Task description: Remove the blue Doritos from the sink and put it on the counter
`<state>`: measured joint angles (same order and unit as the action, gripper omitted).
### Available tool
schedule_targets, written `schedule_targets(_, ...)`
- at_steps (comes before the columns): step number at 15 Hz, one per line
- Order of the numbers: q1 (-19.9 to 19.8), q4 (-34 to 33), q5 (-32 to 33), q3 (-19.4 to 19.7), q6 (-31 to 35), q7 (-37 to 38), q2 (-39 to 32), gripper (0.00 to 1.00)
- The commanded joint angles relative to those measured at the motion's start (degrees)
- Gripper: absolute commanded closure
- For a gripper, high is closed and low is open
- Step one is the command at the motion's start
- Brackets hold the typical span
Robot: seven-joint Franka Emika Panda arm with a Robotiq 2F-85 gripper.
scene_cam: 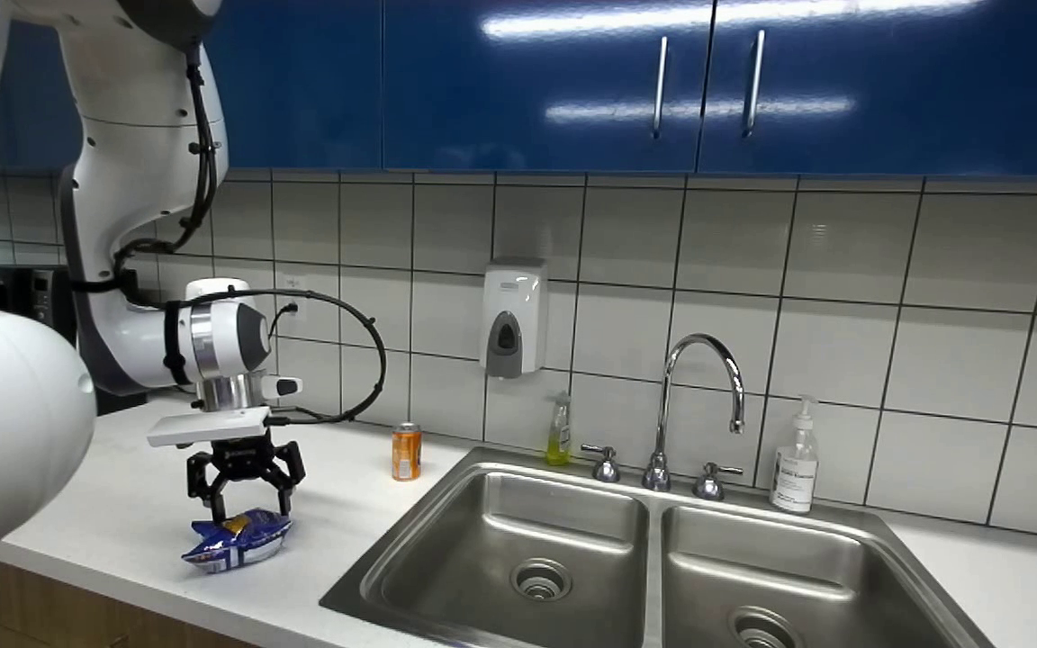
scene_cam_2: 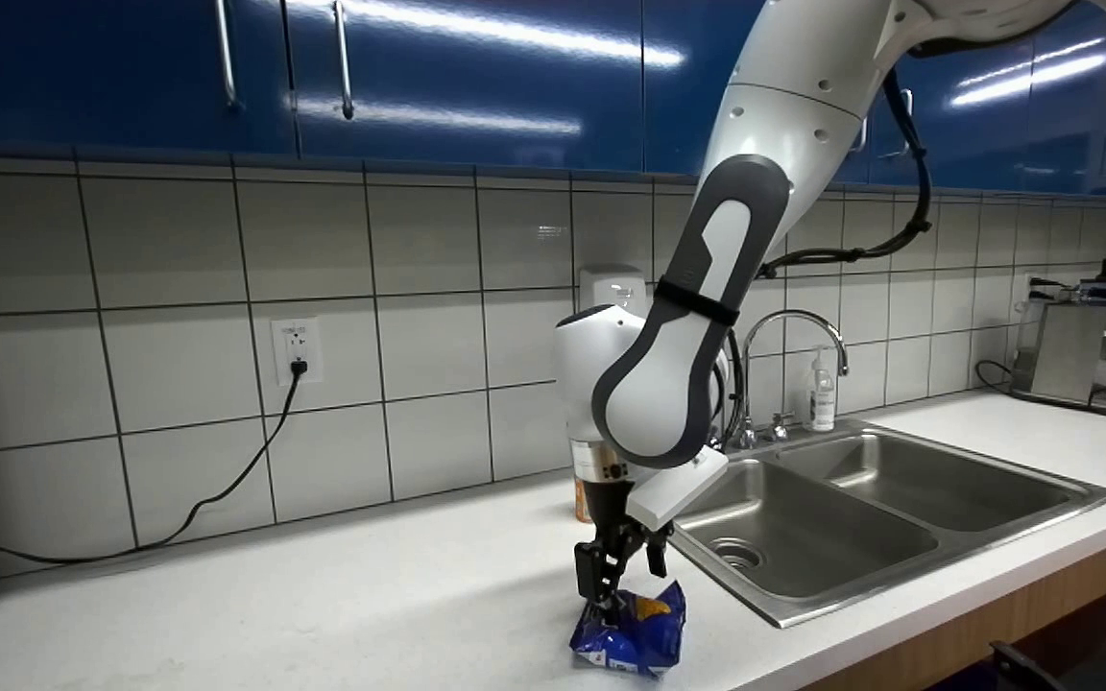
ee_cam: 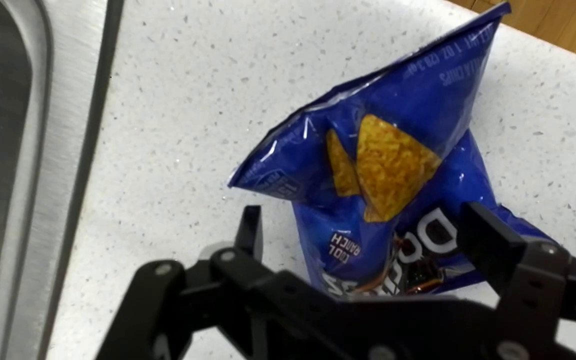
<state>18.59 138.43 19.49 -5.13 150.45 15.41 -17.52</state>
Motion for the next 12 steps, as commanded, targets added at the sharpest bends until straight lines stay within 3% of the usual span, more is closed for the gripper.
schedule_targets(1,-1.0,2.9,-1.9,-1.0,-1.2,-1.5,4.9,0.0)
schedule_targets(12,-4.4,12.9,-8.5,-1.8,-1.3,-4.6,18.3,0.0)
